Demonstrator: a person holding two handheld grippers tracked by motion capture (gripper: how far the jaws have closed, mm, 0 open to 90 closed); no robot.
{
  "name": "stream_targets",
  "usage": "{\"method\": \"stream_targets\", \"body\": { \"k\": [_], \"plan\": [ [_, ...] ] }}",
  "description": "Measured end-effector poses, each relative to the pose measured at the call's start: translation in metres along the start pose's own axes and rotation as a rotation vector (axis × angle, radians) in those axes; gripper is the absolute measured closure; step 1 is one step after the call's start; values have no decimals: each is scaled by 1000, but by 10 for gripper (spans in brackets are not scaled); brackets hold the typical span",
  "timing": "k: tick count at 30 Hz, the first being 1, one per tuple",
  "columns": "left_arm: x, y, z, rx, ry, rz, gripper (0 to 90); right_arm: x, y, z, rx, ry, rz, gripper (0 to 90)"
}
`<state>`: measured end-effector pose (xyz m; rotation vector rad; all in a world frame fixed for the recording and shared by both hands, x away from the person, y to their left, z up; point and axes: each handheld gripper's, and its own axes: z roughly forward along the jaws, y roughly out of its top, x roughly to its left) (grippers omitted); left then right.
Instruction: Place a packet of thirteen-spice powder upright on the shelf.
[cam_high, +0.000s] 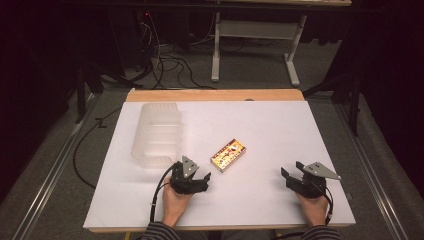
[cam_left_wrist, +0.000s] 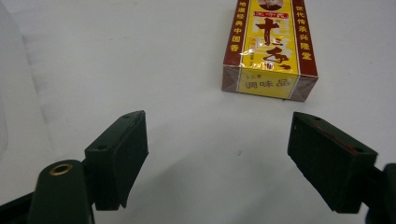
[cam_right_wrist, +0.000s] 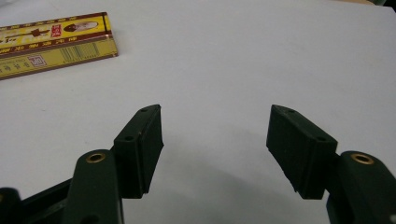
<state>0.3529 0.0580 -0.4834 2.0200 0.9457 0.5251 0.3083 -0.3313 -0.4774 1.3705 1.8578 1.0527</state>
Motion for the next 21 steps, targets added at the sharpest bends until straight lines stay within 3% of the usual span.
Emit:
{"method": "stream_targets", "body": {
  "k": [21],
  "plan": [
    [-1,1,-1,0,-21,23,216,1,0,0,1,1,-19,366]
  ]
}}
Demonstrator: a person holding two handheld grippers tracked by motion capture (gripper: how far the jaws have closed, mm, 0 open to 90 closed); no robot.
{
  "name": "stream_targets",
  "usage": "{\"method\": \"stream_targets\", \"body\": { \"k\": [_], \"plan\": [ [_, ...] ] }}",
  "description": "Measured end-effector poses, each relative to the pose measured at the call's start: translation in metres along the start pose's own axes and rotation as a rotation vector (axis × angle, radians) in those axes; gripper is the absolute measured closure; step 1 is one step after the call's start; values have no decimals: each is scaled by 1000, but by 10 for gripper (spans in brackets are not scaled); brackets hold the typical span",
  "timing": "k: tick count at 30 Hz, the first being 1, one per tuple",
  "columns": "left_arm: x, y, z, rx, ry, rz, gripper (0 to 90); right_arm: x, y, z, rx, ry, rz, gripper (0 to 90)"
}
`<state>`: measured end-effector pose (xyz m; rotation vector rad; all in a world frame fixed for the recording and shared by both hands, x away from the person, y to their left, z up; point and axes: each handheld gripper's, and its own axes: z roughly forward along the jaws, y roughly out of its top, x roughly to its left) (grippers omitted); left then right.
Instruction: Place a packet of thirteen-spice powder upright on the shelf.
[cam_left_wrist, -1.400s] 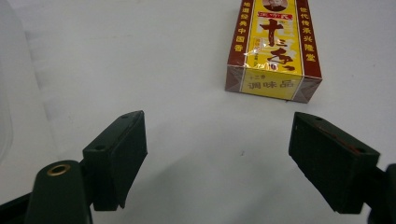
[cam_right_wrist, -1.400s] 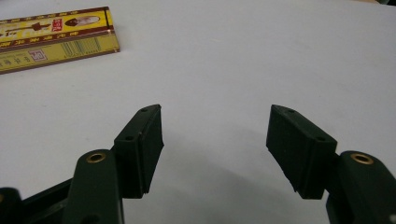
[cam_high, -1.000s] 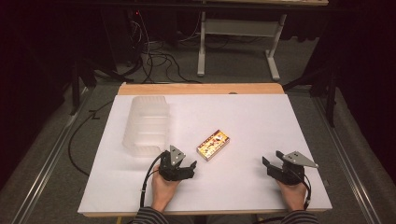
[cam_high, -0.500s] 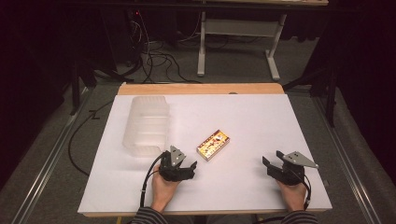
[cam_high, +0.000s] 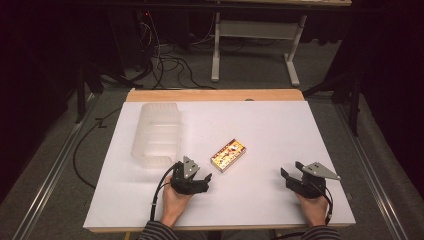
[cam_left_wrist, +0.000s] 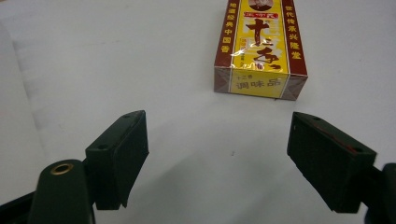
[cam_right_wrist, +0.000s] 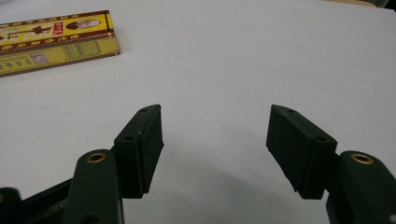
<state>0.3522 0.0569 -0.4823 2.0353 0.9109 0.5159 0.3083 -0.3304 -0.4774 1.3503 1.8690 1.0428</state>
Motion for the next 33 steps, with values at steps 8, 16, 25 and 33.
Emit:
{"method": "stream_targets", "body": {
  "k": [8,16,25,33],
  "plan": [
    [-2,3,0,-10,-15,-1,233,0,0,0,-1,4,2,366],
    [-5,10,-1,-20,-16,4,245,0,0,-1,-10,3,-1,365],
    [-6,25,-1,-3,-20,-13,224,0,0,-1,-11,2,-1,365],
    [-8,41,5,26,-55,8,212,0,0,-1,-9,1,-1,364]
  ]
}}
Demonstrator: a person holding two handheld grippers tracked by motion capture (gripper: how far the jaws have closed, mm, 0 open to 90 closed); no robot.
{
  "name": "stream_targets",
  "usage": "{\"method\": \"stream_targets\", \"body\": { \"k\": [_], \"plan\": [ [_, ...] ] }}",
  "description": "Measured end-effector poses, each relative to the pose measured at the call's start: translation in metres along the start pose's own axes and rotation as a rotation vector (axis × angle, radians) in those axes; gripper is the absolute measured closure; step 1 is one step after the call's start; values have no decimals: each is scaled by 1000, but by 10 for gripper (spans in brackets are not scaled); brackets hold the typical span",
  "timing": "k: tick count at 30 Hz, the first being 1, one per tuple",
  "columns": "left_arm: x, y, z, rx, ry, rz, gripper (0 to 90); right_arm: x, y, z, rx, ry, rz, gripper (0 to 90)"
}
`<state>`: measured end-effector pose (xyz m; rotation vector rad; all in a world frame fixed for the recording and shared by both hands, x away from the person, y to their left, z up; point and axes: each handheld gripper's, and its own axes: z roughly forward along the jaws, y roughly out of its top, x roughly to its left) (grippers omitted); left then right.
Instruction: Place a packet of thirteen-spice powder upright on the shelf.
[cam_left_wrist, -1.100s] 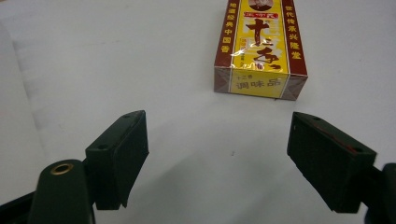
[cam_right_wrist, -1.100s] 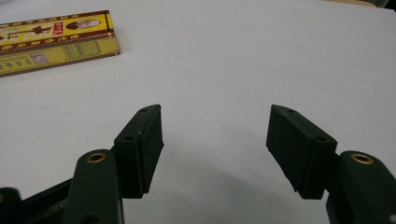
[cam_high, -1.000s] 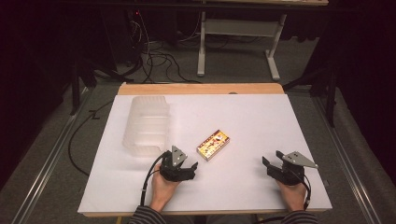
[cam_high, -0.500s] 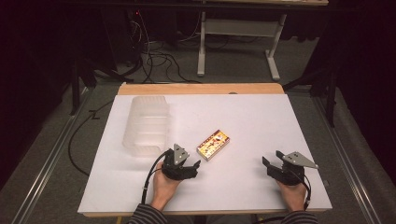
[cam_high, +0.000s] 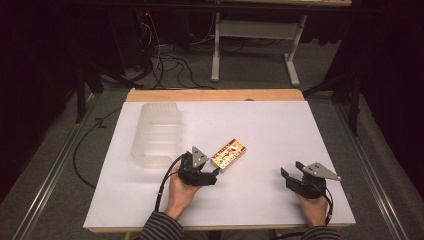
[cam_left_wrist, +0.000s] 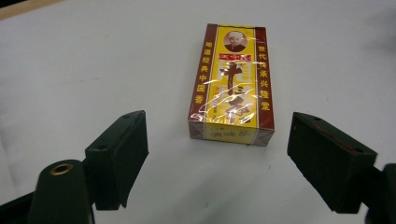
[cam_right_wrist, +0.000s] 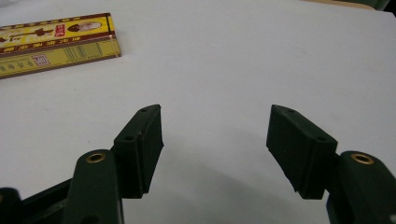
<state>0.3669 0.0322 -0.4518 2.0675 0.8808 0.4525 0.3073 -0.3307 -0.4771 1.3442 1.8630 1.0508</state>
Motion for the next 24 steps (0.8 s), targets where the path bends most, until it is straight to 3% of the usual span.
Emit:
{"method": "stream_targets", "body": {
  "k": [17,22,24],
  "plan": [
    [-4,23,11,45,-53,35,208,0,0,0,-3,3,4,364],
    [-5,29,14,43,-68,25,211,0,0,0,-5,3,3,364],
    [-4,31,17,65,-73,25,217,-1,0,-1,-7,3,5,363]
  ]
}}
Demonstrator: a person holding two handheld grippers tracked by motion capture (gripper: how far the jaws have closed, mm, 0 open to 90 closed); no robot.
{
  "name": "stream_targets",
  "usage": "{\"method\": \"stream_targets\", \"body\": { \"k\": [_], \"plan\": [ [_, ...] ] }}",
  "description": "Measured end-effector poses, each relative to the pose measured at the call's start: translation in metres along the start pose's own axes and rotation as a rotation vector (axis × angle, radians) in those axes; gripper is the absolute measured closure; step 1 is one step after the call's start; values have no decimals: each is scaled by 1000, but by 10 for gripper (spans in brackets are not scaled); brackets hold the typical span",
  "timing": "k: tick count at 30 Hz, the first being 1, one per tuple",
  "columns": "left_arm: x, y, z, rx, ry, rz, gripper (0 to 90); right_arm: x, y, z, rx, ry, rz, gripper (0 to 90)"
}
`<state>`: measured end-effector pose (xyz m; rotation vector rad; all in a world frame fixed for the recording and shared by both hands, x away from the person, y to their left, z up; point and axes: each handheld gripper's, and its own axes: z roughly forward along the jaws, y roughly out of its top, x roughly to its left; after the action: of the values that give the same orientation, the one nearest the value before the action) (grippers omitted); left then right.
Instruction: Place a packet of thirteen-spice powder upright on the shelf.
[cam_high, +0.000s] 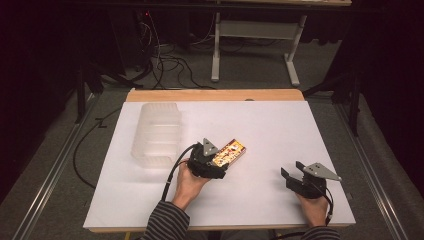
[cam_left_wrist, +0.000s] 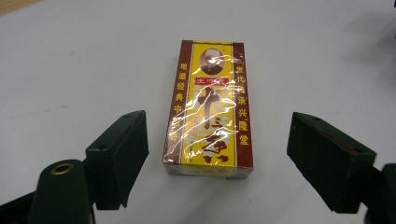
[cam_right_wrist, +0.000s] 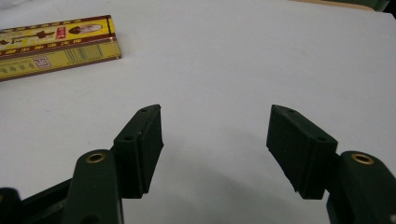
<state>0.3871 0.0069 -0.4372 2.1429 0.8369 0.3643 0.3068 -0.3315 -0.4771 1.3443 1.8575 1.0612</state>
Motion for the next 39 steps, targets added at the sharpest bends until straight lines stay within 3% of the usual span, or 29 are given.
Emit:
{"method": "stream_targets", "body": {
  "k": [25,32,39],
  "plan": [
    [6,36,22,48,-20,18,221,1,1,1,14,0,-4,364],
    [6,39,32,64,-34,26,223,1,0,0,1,-6,-4,367],
    [9,38,45,85,-49,1,226,1,0,0,3,-5,-3,366]
  ]
}}
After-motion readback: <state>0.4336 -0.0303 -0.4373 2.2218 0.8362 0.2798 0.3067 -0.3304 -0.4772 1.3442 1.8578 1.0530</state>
